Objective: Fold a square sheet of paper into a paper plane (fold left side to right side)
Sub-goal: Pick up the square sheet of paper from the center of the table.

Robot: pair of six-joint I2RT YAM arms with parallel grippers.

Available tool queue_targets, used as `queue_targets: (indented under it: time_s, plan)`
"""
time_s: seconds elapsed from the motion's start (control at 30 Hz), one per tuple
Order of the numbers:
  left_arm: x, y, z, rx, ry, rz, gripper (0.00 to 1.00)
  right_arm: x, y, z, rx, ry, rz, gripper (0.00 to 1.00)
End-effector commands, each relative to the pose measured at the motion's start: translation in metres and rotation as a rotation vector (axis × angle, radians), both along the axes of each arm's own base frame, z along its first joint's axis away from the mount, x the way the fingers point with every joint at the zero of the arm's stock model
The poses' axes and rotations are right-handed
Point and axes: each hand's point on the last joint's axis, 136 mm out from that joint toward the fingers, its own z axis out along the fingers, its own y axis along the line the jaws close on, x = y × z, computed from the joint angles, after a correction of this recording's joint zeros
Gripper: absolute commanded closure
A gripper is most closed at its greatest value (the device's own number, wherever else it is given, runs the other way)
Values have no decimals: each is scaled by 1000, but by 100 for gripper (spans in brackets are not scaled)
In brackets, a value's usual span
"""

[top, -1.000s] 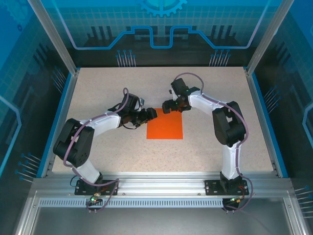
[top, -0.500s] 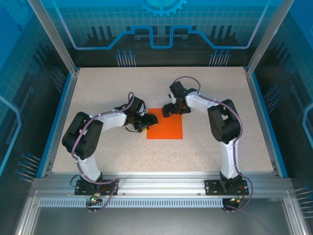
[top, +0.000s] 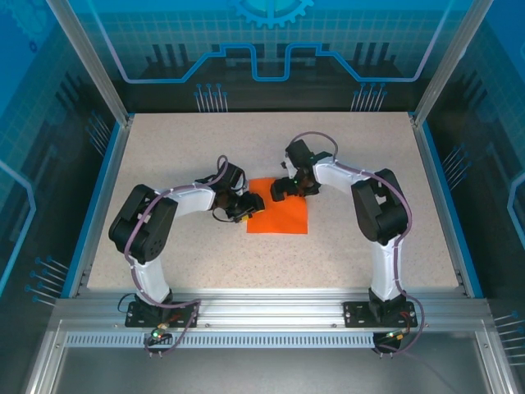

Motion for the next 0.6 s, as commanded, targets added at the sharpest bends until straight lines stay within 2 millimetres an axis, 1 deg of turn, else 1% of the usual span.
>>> queue_targets:
  time_s: [0.0,0.17,0.3,0.4,0.5,0.57]
  plan:
    - [-8,1,-12,27,67,9,46,-24,10,7,38,60,26,4]
    - [-6,0,-8,22,54,6,46,-28,10,5,33,74,37,13]
    - [-2,0,0,18,23,2,45,-28,13,11,50,73,48,23]
    - [1,-1,11,12,-17,-8,42,-30,17,16,80,73,63,35]
    - [7,-1,28,2,-76,-25,39,-32,22,25,140,74,75,50]
    - [10,3,41,0,-119,-33,37,-33,24,33,190,71,78,57]
